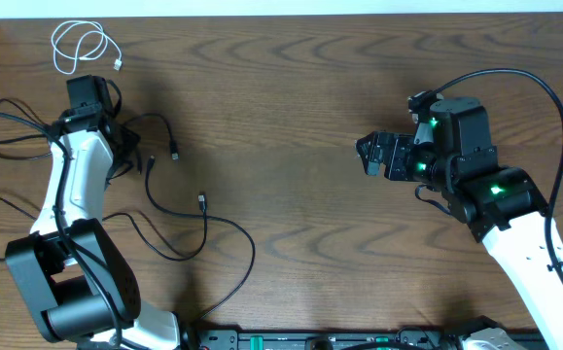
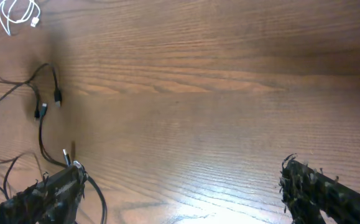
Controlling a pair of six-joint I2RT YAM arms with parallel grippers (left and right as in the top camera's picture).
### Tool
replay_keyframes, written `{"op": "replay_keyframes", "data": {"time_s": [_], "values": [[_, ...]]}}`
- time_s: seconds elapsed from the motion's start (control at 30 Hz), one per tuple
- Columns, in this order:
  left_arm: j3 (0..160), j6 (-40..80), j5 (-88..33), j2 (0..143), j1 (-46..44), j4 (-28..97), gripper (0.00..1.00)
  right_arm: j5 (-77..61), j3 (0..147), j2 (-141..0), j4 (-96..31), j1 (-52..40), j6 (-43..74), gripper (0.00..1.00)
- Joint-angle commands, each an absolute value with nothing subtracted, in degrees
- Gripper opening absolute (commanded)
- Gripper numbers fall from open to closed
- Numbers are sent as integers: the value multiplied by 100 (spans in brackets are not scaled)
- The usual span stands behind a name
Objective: Untangle cables
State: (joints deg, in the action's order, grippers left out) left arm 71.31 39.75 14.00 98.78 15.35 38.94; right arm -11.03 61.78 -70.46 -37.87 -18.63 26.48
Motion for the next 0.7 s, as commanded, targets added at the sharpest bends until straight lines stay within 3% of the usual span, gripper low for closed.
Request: {"op": "replay_keyframes", "data": {"time_s": [0.0,0.2,0.23,0.33,0.4,0.53,0.6,0.63,0.67], "values": [[7175,3811,1527,9948,1546,3883,81,-1063,6213,-7052,-3760,-1841,2561,98],[7175,3304,794,10307,1546,3391,77,-1063,6213,-7052,-3750,-1841,2558,98],[7175,3304,808,10385,1546,3328,68,-1063,6213,-7052,-3750,-1841,2558,98],[7175,3304,814,10573,1562,3159,60,-1066,6213,-7052,-3760,-1841,2561,97],[7175,3304,816,10648,1603,3076,47,-1066,6213,-7052,-3804,-1841,2561,96],[7175,3301,816,10739,1785,2978,35,-1066,6213,-7052,-3857,-1841,2561,95],[7175,3301,812,10744,1900,2987,20,-1063,6213,-7052,-3854,-1841,2561,95],[7172,3301,808,10744,1951,2995,8,-1066,6213,-7052,-3852,-1841,2561,95],[7168,3304,788,10744,1992,3013,8,-1063,6213,-7052,-3846,-1841,2561,95]]}}
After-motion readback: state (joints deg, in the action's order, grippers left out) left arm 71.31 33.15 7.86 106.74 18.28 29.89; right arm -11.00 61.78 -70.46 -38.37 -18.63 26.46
